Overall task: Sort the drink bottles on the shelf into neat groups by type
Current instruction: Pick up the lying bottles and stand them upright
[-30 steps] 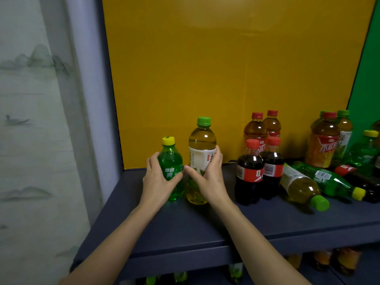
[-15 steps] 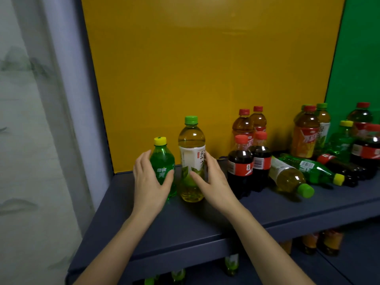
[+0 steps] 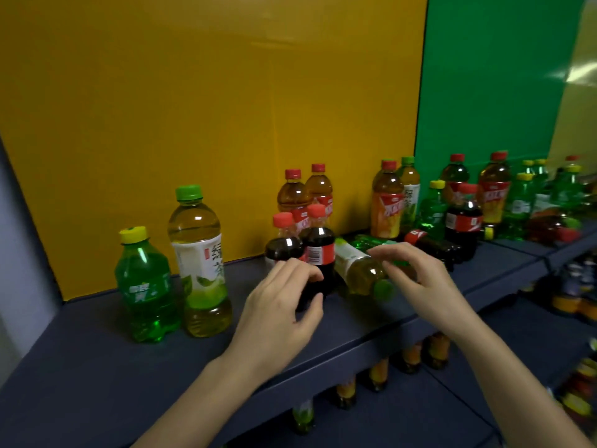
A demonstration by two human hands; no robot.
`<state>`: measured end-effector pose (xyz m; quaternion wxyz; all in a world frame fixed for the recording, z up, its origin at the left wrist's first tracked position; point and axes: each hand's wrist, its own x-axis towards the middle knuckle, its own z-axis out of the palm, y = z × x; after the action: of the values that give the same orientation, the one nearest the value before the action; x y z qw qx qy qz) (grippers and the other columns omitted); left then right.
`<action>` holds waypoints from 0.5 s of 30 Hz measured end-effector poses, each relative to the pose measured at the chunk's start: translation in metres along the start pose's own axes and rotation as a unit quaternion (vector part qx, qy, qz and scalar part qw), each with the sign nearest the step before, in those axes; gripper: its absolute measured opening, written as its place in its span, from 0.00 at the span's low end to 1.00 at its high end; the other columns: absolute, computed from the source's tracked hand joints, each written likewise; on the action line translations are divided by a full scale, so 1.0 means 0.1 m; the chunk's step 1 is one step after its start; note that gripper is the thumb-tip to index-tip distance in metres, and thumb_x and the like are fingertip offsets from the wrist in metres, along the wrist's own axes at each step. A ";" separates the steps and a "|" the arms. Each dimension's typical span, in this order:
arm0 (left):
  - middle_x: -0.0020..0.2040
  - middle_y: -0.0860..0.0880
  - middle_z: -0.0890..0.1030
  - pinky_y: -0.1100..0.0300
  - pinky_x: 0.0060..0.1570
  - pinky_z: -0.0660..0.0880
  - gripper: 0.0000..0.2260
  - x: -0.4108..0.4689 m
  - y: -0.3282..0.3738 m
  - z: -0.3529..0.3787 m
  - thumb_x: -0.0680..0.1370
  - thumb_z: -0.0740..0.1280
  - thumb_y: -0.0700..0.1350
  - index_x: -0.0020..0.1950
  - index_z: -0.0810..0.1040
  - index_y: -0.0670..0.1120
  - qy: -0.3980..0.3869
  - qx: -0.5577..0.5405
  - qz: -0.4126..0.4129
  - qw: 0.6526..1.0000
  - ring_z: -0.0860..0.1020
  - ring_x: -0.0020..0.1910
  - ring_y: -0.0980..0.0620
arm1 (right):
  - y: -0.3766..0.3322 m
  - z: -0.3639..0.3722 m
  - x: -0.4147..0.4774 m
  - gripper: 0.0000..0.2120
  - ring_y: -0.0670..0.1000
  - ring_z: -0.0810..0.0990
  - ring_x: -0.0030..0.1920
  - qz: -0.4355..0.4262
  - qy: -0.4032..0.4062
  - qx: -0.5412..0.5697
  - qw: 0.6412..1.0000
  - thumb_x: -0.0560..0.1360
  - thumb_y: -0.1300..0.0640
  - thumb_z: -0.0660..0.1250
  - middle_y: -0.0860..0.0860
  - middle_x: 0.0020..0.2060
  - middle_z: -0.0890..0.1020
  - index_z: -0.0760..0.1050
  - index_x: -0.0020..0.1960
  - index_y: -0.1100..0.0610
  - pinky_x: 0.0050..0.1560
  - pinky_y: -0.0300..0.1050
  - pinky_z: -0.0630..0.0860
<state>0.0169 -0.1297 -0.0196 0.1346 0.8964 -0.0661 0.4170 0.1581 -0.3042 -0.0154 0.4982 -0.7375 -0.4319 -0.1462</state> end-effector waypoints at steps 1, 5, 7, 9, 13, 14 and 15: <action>0.47 0.55 0.75 0.69 0.47 0.67 0.09 0.06 0.03 0.11 0.75 0.60 0.48 0.52 0.74 0.49 -0.015 0.002 0.003 1.000 0.71 0.48 0.60 | 0.12 -0.13 0.04 0.12 0.37 0.76 0.55 0.001 0.002 -0.010 1.000 0.77 0.66 0.62 0.46 0.51 0.81 0.79 0.55 0.55 0.52 0.27 0.71; 0.52 0.56 0.74 0.68 0.50 0.66 0.12 0.32 0.11 0.50 0.74 0.58 0.50 0.56 0.71 0.50 -0.058 0.024 0.007 0.998 0.70 0.52 0.60 | 0.58 -0.56 0.26 0.13 0.38 0.76 0.56 -0.005 -0.031 -0.036 0.999 0.77 0.67 0.61 0.47 0.52 0.80 0.78 0.54 0.54 0.53 0.29 0.72; 0.54 0.55 0.73 0.67 0.52 0.66 0.13 0.46 0.13 0.67 0.74 0.58 0.48 0.58 0.70 0.51 -0.063 0.023 -0.001 0.998 0.70 0.55 0.60 | 0.78 -0.72 0.41 0.14 0.41 0.77 0.55 -0.026 -0.063 -0.053 0.996 0.77 0.68 0.60 0.47 0.52 0.80 0.77 0.55 0.52 0.54 0.32 0.73; 0.57 0.56 0.71 0.63 0.52 0.70 0.16 0.58 0.12 0.82 0.73 0.61 0.42 0.60 0.67 0.53 -0.070 0.036 -0.006 0.997 0.70 0.58 0.58 | 0.97 -0.86 0.60 0.15 0.43 0.77 0.55 -0.050 -0.114 -0.082 0.989 0.77 0.68 0.59 0.48 0.53 0.79 0.76 0.57 0.53 0.56 0.33 0.72; 0.62 0.50 0.73 0.61 0.52 0.74 0.34 0.72 0.09 1.02 0.60 0.71 0.31 0.64 0.69 0.48 -0.107 0.206 0.033 0.972 0.70 0.60 0.52 | 1.29 -1.01 0.98 0.19 0.42 0.72 0.61 -0.154 -0.238 -0.178 0.942 0.76 0.67 0.61 0.44 0.59 0.75 0.72 0.63 0.51 0.62 0.40 0.70; 0.63 0.49 0.74 0.62 0.54 0.73 0.37 0.75 0.10 1.05 0.58 0.72 0.31 0.65 0.69 0.47 -0.124 0.232 0.038 0.964 0.70 0.61 0.52 | 1.34 -1.02 1.07 0.21 0.42 0.70 0.63 -0.184 -0.264 -0.208 0.923 0.75 0.66 0.62 0.43 0.60 0.74 0.70 0.64 0.49 0.62 0.41 0.70; 0.64 0.48 0.73 0.61 0.56 0.73 0.39 0.78 0.11 1.06 0.57 0.73 0.31 0.66 0.69 0.47 -0.141 0.250 0.044 0.957 0.70 0.62 0.52 | 1.37 -1.03 1.14 0.23 0.42 0.68 0.64 -0.214 -0.284 -0.237 0.904 0.74 0.65 0.63 0.42 0.62 0.72 0.69 0.66 0.47 0.62 0.41 0.70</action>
<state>0.1422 -0.1723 -0.0235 -0.1228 0.9473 -0.0177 0.2954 0.3534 -0.3546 0.0222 0.1215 -0.7343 -0.6548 -0.1318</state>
